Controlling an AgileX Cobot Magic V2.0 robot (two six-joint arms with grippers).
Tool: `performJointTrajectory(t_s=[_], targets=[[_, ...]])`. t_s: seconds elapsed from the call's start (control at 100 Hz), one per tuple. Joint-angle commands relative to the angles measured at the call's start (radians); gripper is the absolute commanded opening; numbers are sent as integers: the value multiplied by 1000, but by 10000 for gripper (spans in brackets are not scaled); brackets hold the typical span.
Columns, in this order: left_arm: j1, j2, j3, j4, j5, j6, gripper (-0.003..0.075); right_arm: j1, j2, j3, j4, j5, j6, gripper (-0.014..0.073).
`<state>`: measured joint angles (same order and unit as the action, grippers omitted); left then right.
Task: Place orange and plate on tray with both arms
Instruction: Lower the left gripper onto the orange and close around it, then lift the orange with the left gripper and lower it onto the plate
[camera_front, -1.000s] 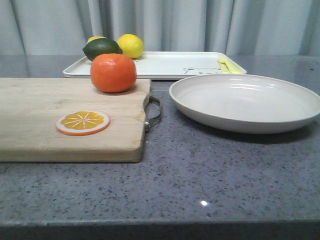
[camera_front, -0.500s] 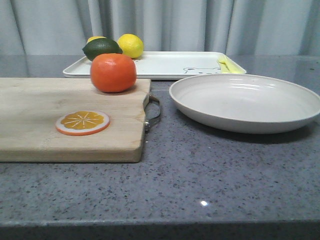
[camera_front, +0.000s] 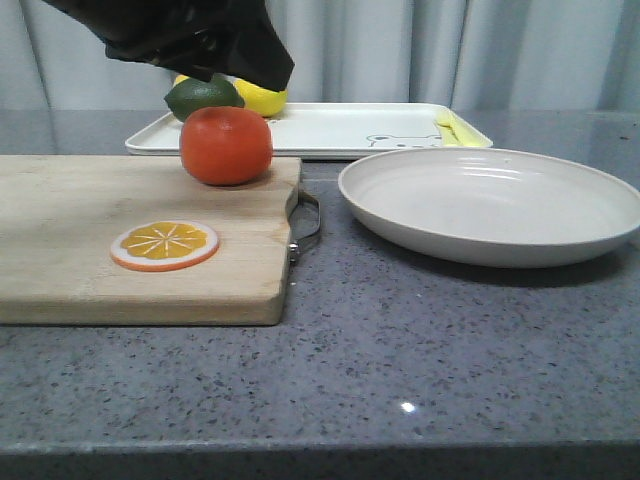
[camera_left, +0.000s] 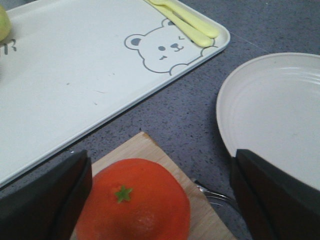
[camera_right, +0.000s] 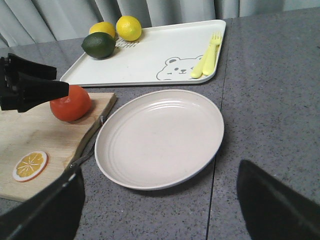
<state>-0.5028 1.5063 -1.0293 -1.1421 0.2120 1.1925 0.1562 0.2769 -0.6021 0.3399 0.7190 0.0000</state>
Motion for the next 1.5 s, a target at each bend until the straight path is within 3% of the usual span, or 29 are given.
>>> performJointTrajectory(t_s=[0.0, 0.59, 0.69, 0.88, 0.95, 1.2, 1.32, 1.49], targets=[[-9, -33, -38, -27, -49, -5, 554, 1, 18, -33, 17, -70, 0, 615], [-9, 71, -39, -30, -94, -5, 548, 1, 18, -33, 17, -63, 0, 615], [-9, 72, -39, -30, -94, -5, 489, 1, 18, -33, 17, -63, 0, 615], [-9, 72, -39, -30, -90, -5, 244, 1, 18, -33, 17, -63, 0, 615], [-9, 68, -41, -30, -62, -5, 193, 1, 18, -33, 17, -63, 0, 615], [-40, 40, -138, -57, 144, -5, 187, 1, 18, -33, 17, -63, 0, 615], [-119, 44, -194, -57, 125, -5, 188, 1, 18, -33, 17, -63, 0, 615], [-244, 83, -236, -55, -15, 8, 188, 1, 18, -33, 17, -63, 0, 615]])
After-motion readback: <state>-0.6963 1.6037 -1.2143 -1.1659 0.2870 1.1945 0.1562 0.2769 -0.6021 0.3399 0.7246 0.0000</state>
